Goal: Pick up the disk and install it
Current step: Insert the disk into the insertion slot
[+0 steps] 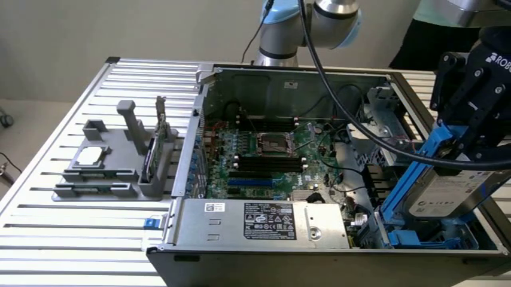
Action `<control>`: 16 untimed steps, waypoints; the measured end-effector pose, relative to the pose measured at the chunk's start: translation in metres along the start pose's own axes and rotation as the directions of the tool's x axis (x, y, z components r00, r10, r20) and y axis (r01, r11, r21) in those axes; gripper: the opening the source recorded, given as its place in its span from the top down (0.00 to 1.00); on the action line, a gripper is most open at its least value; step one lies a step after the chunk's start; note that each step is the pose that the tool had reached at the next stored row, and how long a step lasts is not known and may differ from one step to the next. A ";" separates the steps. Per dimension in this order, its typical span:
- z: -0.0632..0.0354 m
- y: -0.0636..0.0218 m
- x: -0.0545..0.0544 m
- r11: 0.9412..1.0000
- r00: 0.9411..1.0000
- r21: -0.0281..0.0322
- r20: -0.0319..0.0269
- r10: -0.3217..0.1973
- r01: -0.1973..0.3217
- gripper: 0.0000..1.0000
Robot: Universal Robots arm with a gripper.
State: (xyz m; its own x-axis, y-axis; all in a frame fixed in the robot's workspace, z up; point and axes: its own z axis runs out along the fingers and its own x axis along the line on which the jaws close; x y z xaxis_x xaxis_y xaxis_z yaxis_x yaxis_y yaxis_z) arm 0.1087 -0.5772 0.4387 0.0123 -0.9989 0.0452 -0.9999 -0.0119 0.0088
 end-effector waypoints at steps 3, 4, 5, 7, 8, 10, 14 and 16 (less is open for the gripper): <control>0.0020 0.0000 0.000 1.000 1.000 0.000 0.000 0.000 0.000 0.67; 0.0027 0.0000 0.000 1.000 1.000 0.000 0.000 0.000 0.000 0.67; 0.0033 0.0000 0.000 1.000 1.000 0.000 0.000 0.000 0.000 0.67; 0.0046 -0.0001 0.000 1.000 1.000 0.000 0.000 0.000 0.000 0.67; 0.0051 -0.0001 0.000 1.000 1.000 0.000 0.000 0.000 0.000 0.67; 0.0059 -0.0001 0.000 1.000 1.000 0.000 0.000 0.000 0.000 0.67; 0.0082 -0.0002 0.000 1.000 1.000 0.000 0.000 0.000 0.000 0.67; 0.0092 -0.0002 0.000 1.000 1.000 0.000 0.000 0.000 0.000 0.67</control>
State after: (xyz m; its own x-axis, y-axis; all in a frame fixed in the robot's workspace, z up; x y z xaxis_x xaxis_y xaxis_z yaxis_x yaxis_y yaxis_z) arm 0.1088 -0.5772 0.4295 0.0123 -0.9989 0.0452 -0.9999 -0.0119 0.0088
